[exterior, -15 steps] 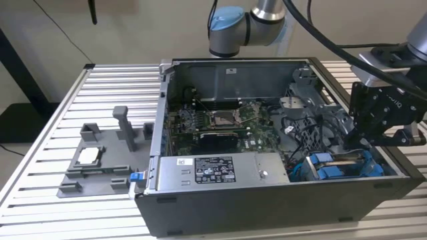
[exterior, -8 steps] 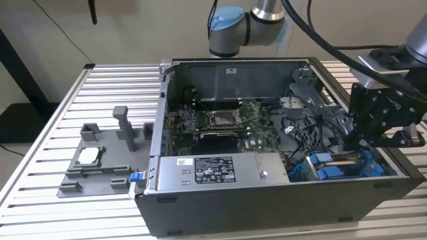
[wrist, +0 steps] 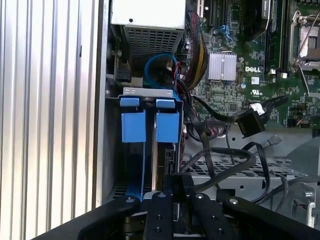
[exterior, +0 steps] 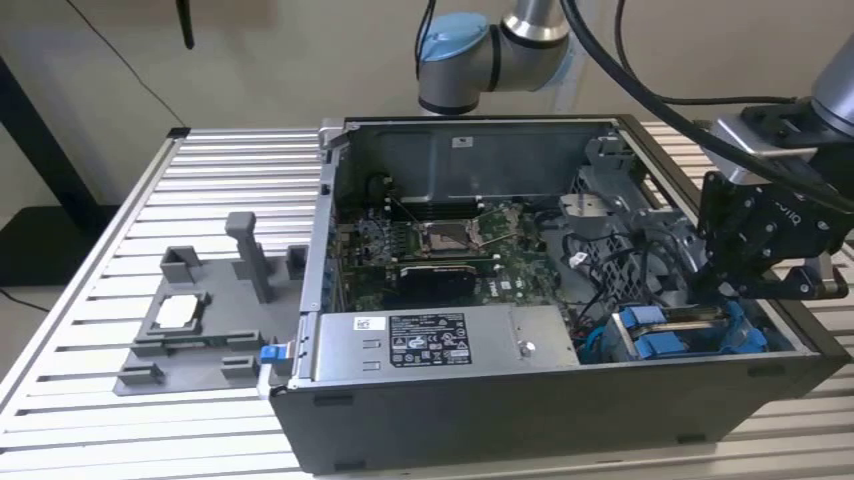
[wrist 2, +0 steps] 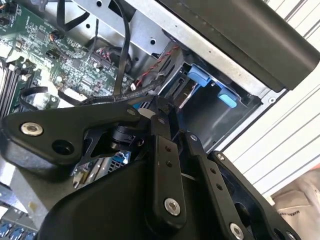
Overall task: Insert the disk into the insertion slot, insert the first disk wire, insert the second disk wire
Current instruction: 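Insert the first disk wire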
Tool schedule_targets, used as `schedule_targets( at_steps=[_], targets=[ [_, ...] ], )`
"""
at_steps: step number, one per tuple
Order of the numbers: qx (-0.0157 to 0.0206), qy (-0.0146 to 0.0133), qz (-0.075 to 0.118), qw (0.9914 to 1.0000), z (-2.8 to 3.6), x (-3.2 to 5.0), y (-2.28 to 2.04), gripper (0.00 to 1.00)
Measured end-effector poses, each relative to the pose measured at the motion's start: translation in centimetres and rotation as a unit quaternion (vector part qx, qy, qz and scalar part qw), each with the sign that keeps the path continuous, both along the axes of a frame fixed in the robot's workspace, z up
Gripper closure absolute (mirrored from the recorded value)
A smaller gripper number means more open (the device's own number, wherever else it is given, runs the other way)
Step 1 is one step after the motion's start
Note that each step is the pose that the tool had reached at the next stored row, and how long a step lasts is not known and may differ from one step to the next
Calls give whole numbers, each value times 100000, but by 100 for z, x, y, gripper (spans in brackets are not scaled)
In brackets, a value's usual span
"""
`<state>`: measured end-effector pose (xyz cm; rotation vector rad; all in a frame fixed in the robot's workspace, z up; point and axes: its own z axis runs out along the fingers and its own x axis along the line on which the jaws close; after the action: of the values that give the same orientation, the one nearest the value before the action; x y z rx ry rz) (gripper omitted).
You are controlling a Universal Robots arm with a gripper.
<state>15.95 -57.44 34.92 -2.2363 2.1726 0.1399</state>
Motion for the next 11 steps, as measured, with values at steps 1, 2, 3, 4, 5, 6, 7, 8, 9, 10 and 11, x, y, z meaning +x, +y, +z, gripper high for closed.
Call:
schedule_targets(
  at_steps=[1, 2, 3, 4, 5, 6, 7, 8, 9, 10, 11],
  targets=[
    [0, 3, -2, 100000, -5, 2, 0, 81],
    [-1, 5, -10, 100000, -11, 3, 0, 81],
    [6, 36, 1, 100000, -19, 9, 0, 81],
    [-6, 119, 3, 100000, -25, 15, 0, 81],
    [-13, 294, 2, 100000, -32, 24, 0, 81],
    [-10, 512, -3, 99999, -39, 34, -1, 81],
    [-4, 764, -9, 99997, -47, 47, 0, 81],
    [2, 1000, -9, 99995, -55, 60, 0, 81],
    [1, 1222, -11, 99993, -63, 76, 0, 81],
    [2, 1375, -10, 99991, -68, 91, 0, 81],
    [7, 1449, -9, 99990, -73, 102, 0, 81]
  ],
)
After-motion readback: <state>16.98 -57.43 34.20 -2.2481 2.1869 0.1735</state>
